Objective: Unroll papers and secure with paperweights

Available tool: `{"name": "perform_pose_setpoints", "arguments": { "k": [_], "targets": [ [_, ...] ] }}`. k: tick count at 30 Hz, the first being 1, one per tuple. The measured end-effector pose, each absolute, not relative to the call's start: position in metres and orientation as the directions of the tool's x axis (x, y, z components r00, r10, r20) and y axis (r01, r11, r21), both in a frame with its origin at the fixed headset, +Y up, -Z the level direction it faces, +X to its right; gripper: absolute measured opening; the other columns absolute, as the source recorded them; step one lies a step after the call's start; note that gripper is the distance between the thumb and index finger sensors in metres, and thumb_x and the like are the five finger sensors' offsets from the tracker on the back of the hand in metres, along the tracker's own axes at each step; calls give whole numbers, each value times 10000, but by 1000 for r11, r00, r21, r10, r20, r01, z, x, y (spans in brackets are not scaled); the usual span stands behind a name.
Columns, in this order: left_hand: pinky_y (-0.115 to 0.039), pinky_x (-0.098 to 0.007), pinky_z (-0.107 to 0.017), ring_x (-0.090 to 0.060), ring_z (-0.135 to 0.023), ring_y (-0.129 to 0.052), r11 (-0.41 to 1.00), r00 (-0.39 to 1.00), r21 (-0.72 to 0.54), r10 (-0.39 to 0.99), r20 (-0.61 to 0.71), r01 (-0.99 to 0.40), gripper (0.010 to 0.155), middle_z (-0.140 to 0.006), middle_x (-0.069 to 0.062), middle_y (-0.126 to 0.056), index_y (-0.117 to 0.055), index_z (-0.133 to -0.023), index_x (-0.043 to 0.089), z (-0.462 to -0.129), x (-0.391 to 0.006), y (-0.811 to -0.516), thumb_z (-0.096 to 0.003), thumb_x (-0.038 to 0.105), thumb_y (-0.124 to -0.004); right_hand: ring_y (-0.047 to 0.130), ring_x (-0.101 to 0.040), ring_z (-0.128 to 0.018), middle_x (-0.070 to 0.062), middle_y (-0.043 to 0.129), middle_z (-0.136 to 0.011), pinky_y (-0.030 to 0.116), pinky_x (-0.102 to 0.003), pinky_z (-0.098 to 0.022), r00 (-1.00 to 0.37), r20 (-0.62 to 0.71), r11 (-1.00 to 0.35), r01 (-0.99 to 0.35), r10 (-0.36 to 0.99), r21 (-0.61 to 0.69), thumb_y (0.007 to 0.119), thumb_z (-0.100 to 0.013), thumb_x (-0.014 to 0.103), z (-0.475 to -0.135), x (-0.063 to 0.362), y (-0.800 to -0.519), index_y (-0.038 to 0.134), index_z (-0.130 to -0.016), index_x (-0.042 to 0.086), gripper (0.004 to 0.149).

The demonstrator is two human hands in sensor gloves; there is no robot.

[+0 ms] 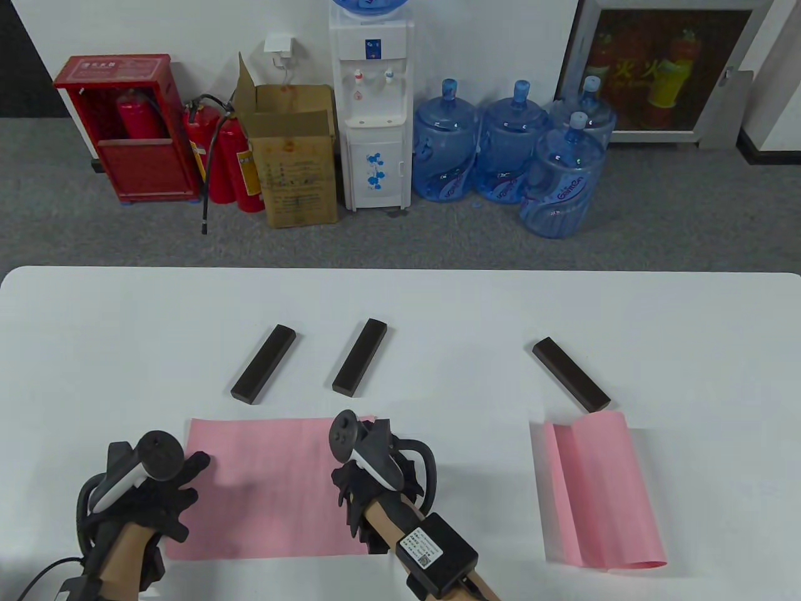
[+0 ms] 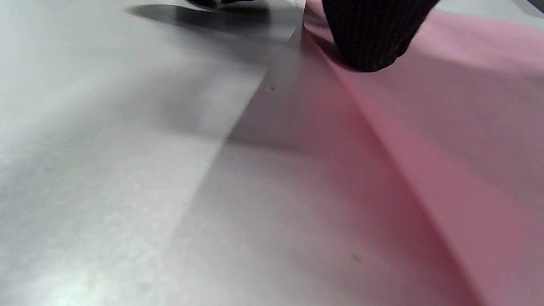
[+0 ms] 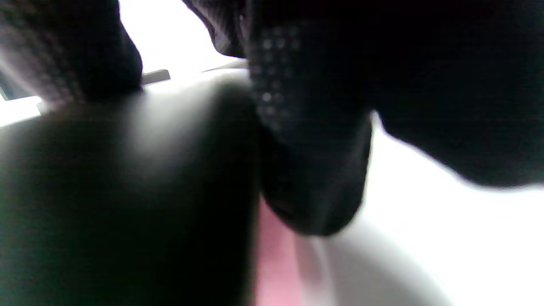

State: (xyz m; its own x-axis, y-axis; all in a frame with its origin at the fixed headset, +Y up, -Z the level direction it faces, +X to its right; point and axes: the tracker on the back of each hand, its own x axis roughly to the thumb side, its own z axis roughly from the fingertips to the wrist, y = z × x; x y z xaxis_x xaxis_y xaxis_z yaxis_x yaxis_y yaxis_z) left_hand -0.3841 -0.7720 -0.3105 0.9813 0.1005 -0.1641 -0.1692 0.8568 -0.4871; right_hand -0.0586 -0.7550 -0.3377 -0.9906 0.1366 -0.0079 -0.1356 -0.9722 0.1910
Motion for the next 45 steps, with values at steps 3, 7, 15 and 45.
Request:
{"name": "perform_pose_setpoints", "arguments": {
  "k": [3,7,15,45],
  "targets": [
    [-290,-676,-797,-467,-1139,-283,856,981,-488,100,-166,-170,596,-1251,-132,-259,-479,-1045,545,-310,-384,-772,-523,436,-743,1081,-189,-180,-200,910,-660,974,-283,-41,-996,12,-981,-90,93,171,924,-331,522,-337,-65,-757,639,-990,88,839],
    [-289,-675,-798,-466,-1138,-280,855,981,-489,102,-167,-172,597,-1251,-131,-257,-477,-1046,544,-310,-384,-772,-523,436,-743,1064,-177,-171,-198,922,-646,969,-285,-46,-1000,28,-988,-6,11,155,920,-324,544,-335,-72,-759,629,-980,70,861],
    [-309,-659,-799,-458,-1137,-266,851,979,-493,108,-172,-180,596,-1249,-121,-240,-469,-1047,548,-310,-385,-773,-525,441,-736,1057,-264,-428,-132,848,-814,907,-441,-278,-998,67,-990,-4,13,141,708,-281,701,-332,-48,-746,504,-1051,174,956],
    [-392,-629,-779,-461,-1119,-389,896,972,-404,101,-214,-182,661,-1255,-122,-334,-422,-1089,522,-327,-375,-734,-512,479,-743,688,-345,-991,-43,634,-1048,628,-592,-674,-988,152,-990,-49,28,-135,788,-344,542,-308,104,-747,541,-1045,260,795]
  ]
}}
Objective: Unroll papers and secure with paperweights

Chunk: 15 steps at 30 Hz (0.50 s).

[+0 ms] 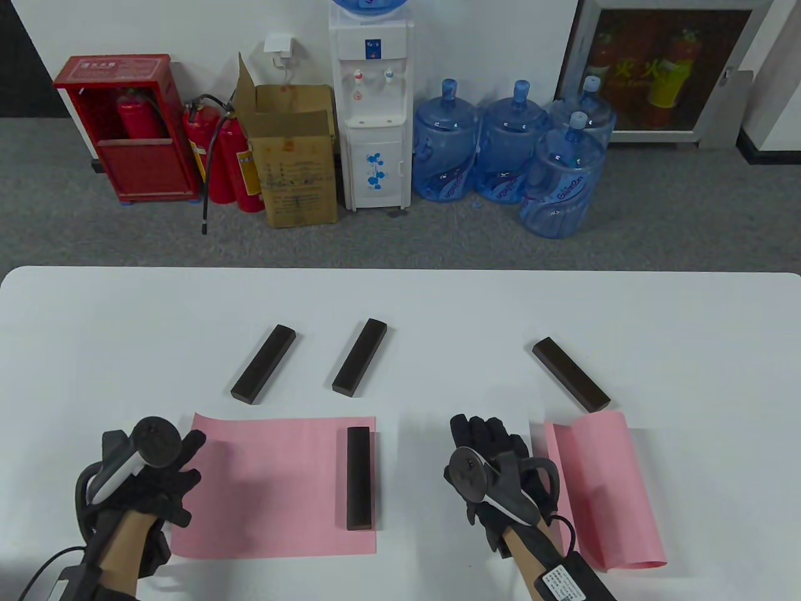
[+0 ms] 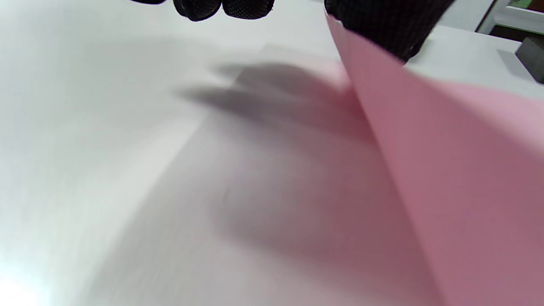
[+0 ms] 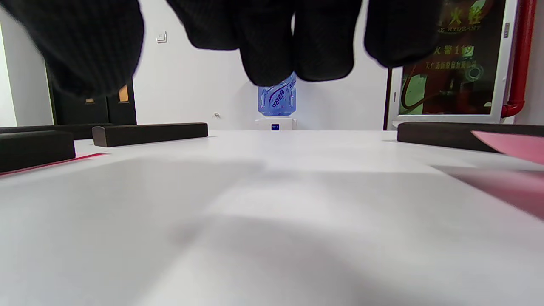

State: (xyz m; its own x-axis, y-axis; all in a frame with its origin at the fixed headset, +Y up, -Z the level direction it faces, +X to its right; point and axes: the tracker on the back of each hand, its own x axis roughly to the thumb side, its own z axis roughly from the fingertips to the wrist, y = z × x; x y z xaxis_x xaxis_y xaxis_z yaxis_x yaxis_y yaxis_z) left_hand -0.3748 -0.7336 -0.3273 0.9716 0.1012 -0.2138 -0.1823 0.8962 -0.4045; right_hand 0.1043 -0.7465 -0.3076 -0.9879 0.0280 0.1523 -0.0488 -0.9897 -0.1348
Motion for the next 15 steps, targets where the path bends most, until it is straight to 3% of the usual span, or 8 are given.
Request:
{"name": "perform_pose_setpoints", "arguments": {
  "k": [7,11,15],
  "targets": [
    [-401,-640,-777,-459,-1123,-411,932,977,-351,16,-213,-92,678,-1259,-115,-360,-389,-1103,501,-390,-316,-672,-511,508,-718,695,-349,-985,-45,637,-1047,634,-590,-670,-985,172,-991,-47,25,-123,784,-346,546,-307,102,-748,542,-1046,257,795],
    [-431,-644,-770,-453,-1117,-473,915,974,-401,-54,-222,-41,697,-1254,-107,-432,-353,-1108,486,-432,-279,-677,-509,521,-708,701,-351,-981,-45,641,-1045,636,-591,-668,-984,174,-993,-48,29,-111,783,-347,546,-307,102,-749,547,-1045,255,793],
    [-472,-647,-758,-450,-1094,-561,892,957,-449,-175,-233,53,719,-1234,-122,-511,-324,-1107,462,-469,-254,-700,-504,515,-713,701,-348,-983,-46,645,-1044,633,-592,-670,-986,165,-993,-51,33,-106,784,-347,544,-308,104,-749,550,-1045,258,790]
  ]
}}
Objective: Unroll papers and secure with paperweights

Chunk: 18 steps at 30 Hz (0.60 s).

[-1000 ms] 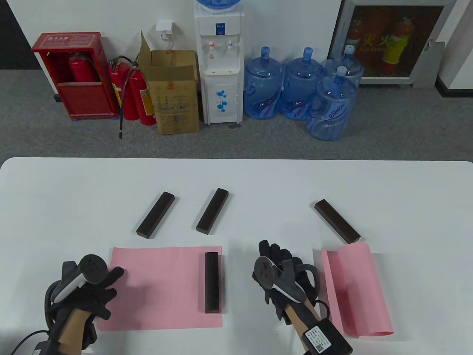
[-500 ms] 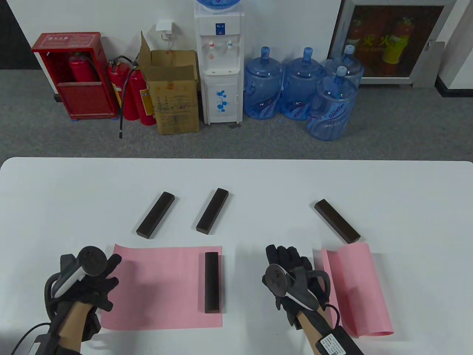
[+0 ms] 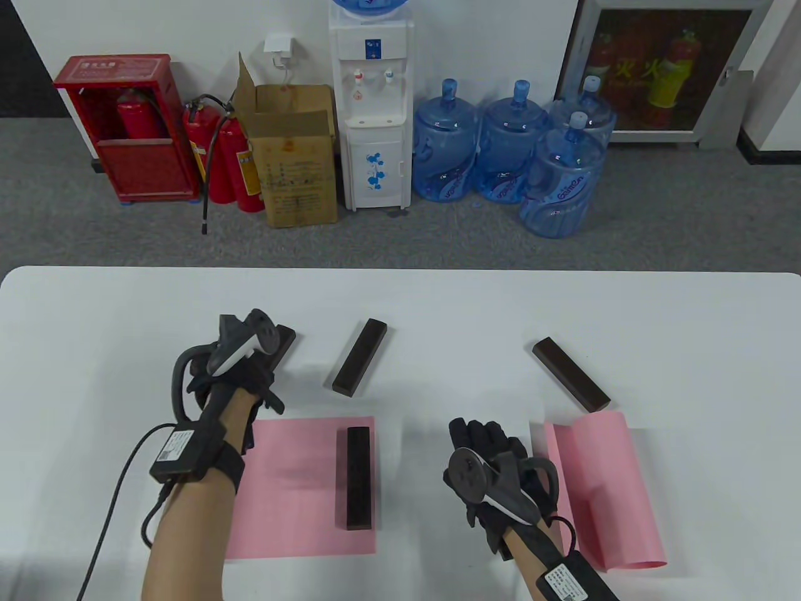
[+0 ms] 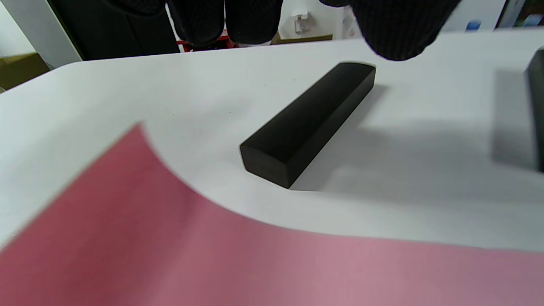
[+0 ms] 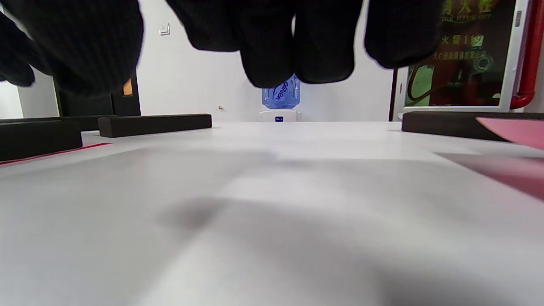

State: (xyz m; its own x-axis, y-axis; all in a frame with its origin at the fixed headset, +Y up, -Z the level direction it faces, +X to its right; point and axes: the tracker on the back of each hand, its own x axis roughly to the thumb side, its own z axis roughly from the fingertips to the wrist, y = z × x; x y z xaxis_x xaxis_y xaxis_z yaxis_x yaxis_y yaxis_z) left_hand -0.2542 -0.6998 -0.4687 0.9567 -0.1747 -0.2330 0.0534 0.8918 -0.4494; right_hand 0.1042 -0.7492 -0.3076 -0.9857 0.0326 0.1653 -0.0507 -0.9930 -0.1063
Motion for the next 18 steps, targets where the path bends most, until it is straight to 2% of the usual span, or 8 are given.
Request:
{"name": "perform_pose_setpoints", "arguments": {
  "k": [3,8,11,15,18],
  "targets": [
    [-512,-646,-742,-453,-1069,-626,869,938,-483,-249,-241,107,745,-1220,-126,-546,-284,-1104,444,-487,-247,-720,-502,508,-718,702,-349,-983,-46,646,-1044,631,-592,-672,-987,154,-994,-51,36,-97,784,-348,543,-309,107,-751,552,-1044,256,788],
    [-618,-616,-699,-413,-988,-786,862,919,-481,-308,-245,161,776,-1182,-136,-611,-261,-1103,376,-500,-242,-745,-496,476,-735,706,-349,-981,-45,649,-1043,632,-594,-671,-989,143,-995,-51,39,-83,781,-349,545,-311,111,-753,554,-1044,257,785],
    [-658,-594,-675,-370,-928,-860,864,917,-473,-316,-244,172,789,-1150,-126,-652,-255,-1099,365,-501,-242,-755,-493,445,-752,704,-352,-981,-47,649,-1043,632,-596,-669,-990,138,-995,-54,43,-79,781,-350,544,-312,113,-754,553,-1045,256,786],
    [-691,-569,-644,-308,-840,-924,855,902,-444,-383,-197,266,799,-1091,-95,-716,-250,-1089,359,-502,-241,-759,-485,411,-770,709,-349,-979,-47,652,-1042,633,-594,-670,-989,142,-996,-54,44,-72,778,-350,546,-311,112,-753,555,-1044,257,785],
    [-695,-569,-616,-330,-800,-929,865,913,-426,-367,-176,266,802,-1076,-136,-716,-242,-1087,350,-502,-240,-763,-483,391,-769,717,-351,-973,-47,656,-1040,637,-592,-668,-989,141,-996,-58,47,-72,777,-348,549,-311,112,-752,557,-1043,255,786]
  ]
}}
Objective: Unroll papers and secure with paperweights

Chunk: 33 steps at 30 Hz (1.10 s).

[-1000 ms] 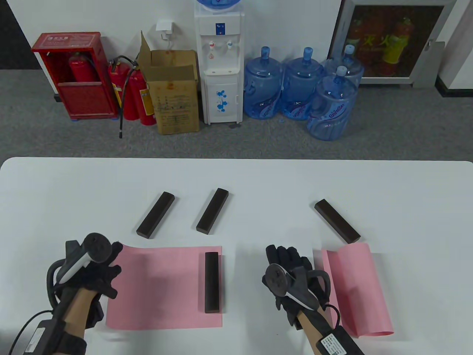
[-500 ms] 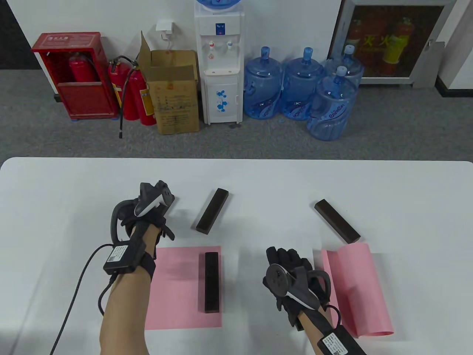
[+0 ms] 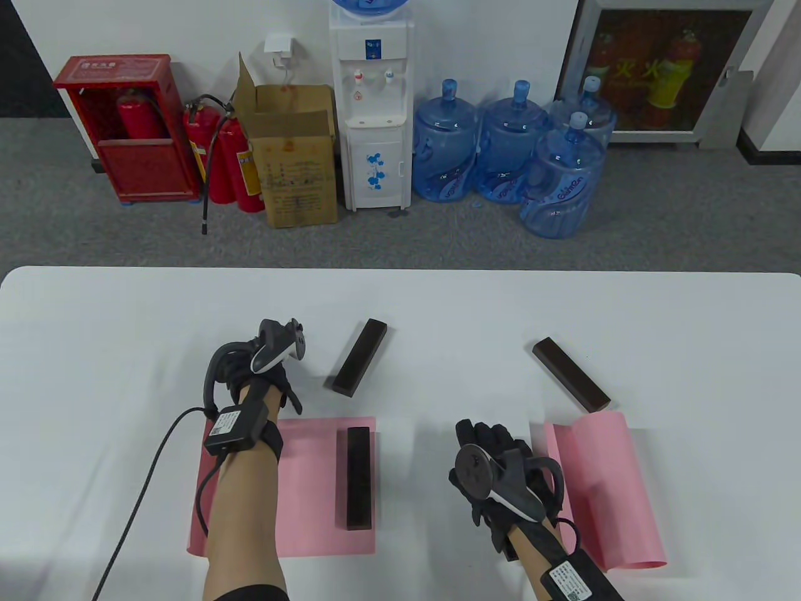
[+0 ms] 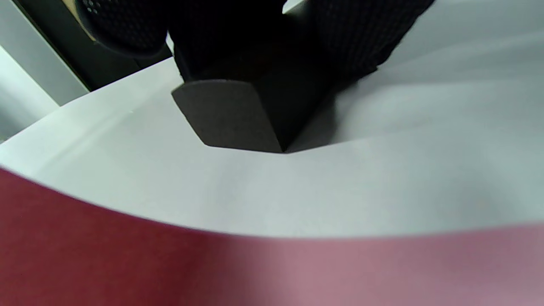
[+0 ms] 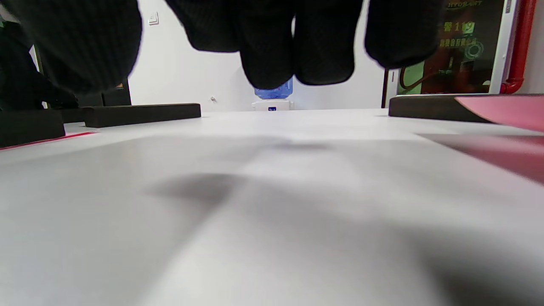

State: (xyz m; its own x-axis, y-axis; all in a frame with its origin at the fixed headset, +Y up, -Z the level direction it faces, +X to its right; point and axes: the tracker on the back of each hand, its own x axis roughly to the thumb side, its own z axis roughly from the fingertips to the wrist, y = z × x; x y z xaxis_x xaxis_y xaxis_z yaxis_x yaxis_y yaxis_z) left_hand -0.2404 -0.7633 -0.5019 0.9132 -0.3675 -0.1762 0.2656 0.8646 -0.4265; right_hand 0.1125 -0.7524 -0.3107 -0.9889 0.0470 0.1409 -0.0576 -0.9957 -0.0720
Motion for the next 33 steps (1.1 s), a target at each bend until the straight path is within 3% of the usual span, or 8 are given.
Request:
{"name": "perform_pose_setpoints", "arguments": {
  "k": [4,10,14,19,26,33],
  "targets": [
    [-712,-556,-593,-313,-747,-950,887,921,-385,-345,-180,256,799,-1050,-151,-732,-202,-1067,442,-499,-238,-756,-487,411,-751,722,-348,-971,-48,661,-1037,640,-591,-665,-989,139,-996,-61,51,-70,776,-349,549,-311,113,-753,560,-1042,254,783],
    [-729,-547,-564,-286,-696,-953,963,971,-248,-150,-184,102,696,-1039,-162,-712,-259,-1007,638,-470,-249,-700,-503,444,-698,725,-350,-968,-49,662,-1036,643,-590,-664,-989,139,-995,-68,58,-70,775,-350,550,-312,113,-753,559,-1043,251,785],
    [-756,-536,-554,-265,-649,-977,984,986,-176,-67,-151,40,578,-1012,-187,-730,-460,-1014,619,-436,-261,-667,-506,459,-685,731,-352,-963,-52,663,-1033,647,-589,-661,-986,148,-994,-83,72,-69,772,-350,551,-312,113,-754,551,-1044,246,790],
    [-780,-542,-581,-268,-628,-1013,992,995,-123,-18,-97,6,571,-975,-231,-762,-520,-1031,561,-384,-272,-645,-502,451,-704,735,-355,-958,-56,665,-1031,650,-588,-658,-981,173,-993,-99,88,-60,769,-351,553,-312,110,-754,547,-1045,240,793],
    [-818,-526,-545,-252,-544,-1053,991,998,-132,-42,-56,34,581,-901,-231,-849,-594,-1032,519,-331,-276,-661,-473,499,-751,739,-359,-953,-59,669,-1027,644,-592,-661,-977,189,-991,-113,99,-66,768,-353,553,-310,107,-753,547,-1044,236,792],
    [-810,-527,-542,-244,-528,-1050,966,989,-228,-136,-58,119,578,-892,-207,-873,-611,-1022,535,-313,-287,-699,-462,522,-750,737,-359,-955,-59,670,-1028,625,-599,-671,-979,177,-992,-115,105,-49,767,-353,552,-311,110,-756,549,-1044,236,790]
  ]
}}
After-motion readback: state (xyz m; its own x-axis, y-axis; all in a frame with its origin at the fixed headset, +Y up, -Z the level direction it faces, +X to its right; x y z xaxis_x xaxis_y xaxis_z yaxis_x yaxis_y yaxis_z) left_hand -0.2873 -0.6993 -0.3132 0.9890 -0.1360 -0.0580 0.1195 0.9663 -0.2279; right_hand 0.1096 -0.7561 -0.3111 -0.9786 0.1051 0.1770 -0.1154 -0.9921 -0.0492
